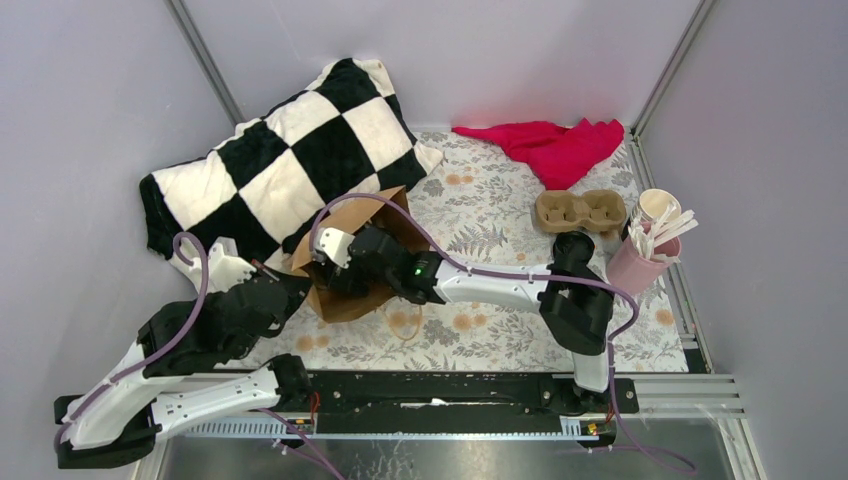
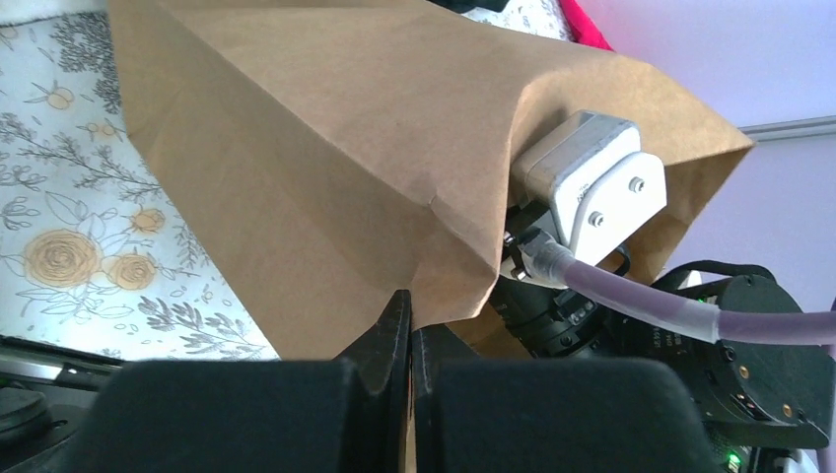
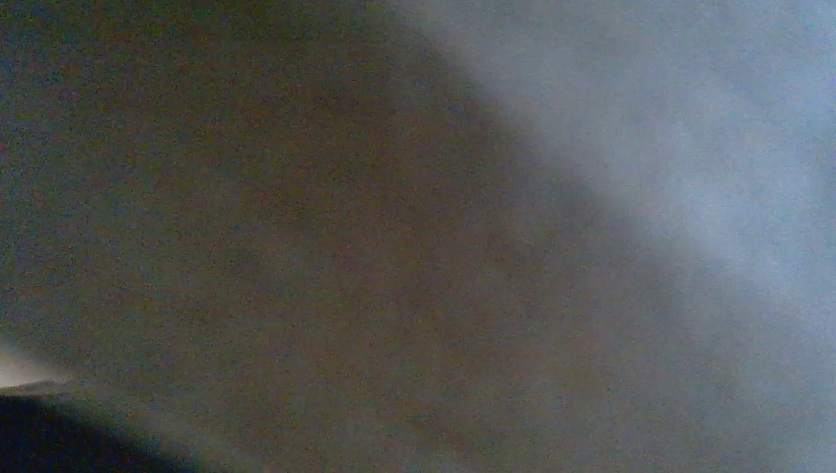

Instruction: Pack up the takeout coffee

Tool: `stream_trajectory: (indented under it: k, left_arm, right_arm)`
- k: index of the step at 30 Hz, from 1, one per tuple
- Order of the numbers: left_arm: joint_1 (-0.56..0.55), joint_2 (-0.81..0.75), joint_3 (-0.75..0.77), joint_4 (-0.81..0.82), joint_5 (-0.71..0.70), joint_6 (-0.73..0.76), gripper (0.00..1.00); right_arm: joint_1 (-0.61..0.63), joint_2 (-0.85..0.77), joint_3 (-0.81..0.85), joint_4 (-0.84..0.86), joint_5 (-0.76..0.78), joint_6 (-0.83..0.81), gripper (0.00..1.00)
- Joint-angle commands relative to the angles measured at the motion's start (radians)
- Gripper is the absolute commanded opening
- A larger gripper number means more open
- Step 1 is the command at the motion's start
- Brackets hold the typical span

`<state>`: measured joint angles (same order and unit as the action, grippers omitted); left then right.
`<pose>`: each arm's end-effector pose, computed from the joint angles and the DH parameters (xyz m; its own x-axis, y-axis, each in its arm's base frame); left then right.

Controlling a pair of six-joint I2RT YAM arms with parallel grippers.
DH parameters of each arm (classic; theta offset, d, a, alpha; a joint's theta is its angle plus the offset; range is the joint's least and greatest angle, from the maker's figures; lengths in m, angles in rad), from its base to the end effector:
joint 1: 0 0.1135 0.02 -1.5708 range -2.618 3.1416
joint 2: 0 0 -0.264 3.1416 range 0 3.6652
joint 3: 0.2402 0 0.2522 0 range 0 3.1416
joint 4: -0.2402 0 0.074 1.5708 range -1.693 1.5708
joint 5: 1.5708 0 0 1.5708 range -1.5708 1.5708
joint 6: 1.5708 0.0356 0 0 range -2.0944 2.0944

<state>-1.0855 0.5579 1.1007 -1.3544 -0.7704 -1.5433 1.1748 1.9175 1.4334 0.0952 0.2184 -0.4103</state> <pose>0.0421 -0.0267 0.3590 -0.4203 -0.7408 -0.5239 -0.3269 0.6623 -0.6742 0.1827 0.4169 0.2597 0.1943 -0.5448 -0.8158 -0.8134 0.3754 -0.4444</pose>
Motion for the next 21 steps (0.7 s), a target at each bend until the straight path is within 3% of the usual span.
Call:
stream_trajectory:
  k: [1, 7, 15, 21]
  left_arm:
    - [-0.004, -0.005, 0.056, 0.083, 0.054, -0.021, 0.0]
    - [-0.004, -0.021, 0.034, 0.143, 0.111, -0.089, 0.0]
    - [-0.004, -0.056, -0.055, 0.236, 0.196, -0.254, 0.0]
    - [-0.004, -0.038, -0.08, 0.251, 0.25, -0.386, 0.0]
  right_arm:
    - [-0.021, -0.049, 0.048, -0.143, 0.007, 0.0, 1.0]
    - [-0.031, -0.077, 0.114, -0.336, -0.129, 0.026, 1.0]
    - [-0.033, -0.09, 0.213, -0.582, -0.187, 0.011, 0.99]
    - [-0.035, -0.113, 0.221, -0.672, -0.328, -0.028, 0.99]
